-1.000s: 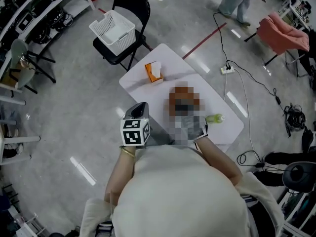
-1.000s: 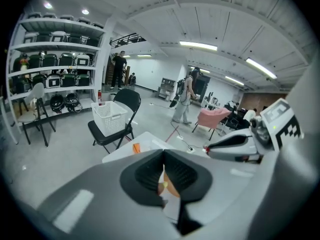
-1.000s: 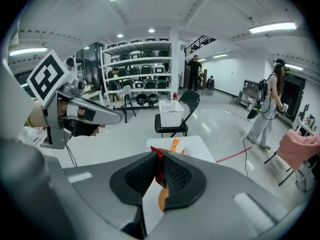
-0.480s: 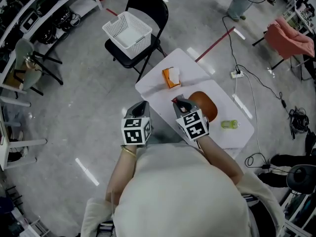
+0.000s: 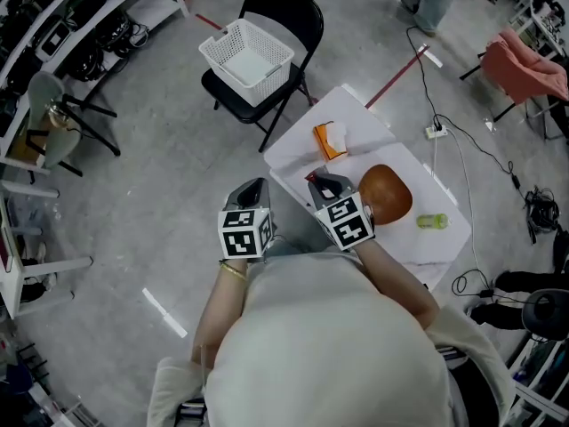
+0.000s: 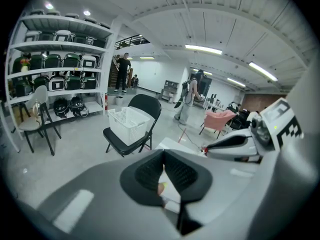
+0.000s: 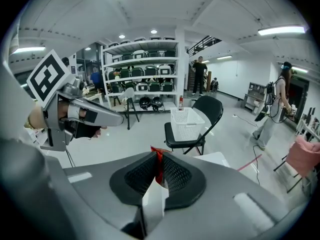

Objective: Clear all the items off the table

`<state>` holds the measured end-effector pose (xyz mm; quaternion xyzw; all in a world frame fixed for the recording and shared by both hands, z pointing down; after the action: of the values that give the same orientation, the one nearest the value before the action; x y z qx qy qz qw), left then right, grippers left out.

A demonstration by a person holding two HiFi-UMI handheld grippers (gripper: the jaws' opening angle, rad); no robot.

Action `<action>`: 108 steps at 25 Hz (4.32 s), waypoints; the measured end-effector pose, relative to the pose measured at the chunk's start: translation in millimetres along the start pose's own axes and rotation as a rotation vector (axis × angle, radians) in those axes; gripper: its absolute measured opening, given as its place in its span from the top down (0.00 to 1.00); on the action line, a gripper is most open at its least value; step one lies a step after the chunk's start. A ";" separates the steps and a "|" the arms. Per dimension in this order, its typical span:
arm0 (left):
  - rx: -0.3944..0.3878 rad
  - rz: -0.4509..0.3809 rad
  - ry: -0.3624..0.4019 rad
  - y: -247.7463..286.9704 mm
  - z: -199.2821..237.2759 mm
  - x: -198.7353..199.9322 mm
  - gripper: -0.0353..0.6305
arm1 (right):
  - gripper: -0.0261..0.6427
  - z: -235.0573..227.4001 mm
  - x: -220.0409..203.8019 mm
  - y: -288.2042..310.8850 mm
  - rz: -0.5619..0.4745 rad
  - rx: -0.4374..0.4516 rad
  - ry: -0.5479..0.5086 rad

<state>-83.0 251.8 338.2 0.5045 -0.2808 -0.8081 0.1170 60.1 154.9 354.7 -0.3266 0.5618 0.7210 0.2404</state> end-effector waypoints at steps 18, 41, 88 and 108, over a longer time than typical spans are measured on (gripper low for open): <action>0.042 -0.009 -0.040 -16.3 83.3 15.8 0.93 | 0.91 40.4 57.6 57.7 0.006 0.052 -0.055; 0.106 -0.023 -0.092 69.3 160.4 120.0 0.93 | 0.91 -40.4 156.2 171.5 -0.006 0.096 -0.101; -0.020 0.096 -0.005 269.0 232.4 277.2 0.93 | 0.91 -191.5 236.7 337.1 0.068 0.008 0.026; -0.077 0.274 0.042 367.1 283.9 304.1 0.93 | 0.91 -222.7 222.0 441.6 0.205 0.003 0.166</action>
<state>-508.7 -95.7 414.9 0.4733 -0.3133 -0.7841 0.2511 -359.3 -176.9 443.9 -0.3259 0.6111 0.7115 0.1187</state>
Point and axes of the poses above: the fingertips, and each gripper's own axes: y forward along the fingers, z to its left, x out of its top, the point moved 7 cm from there along -y, backward along the fingers, and after that the axes turned 10 degrees about -y, right-handed, at the moved point
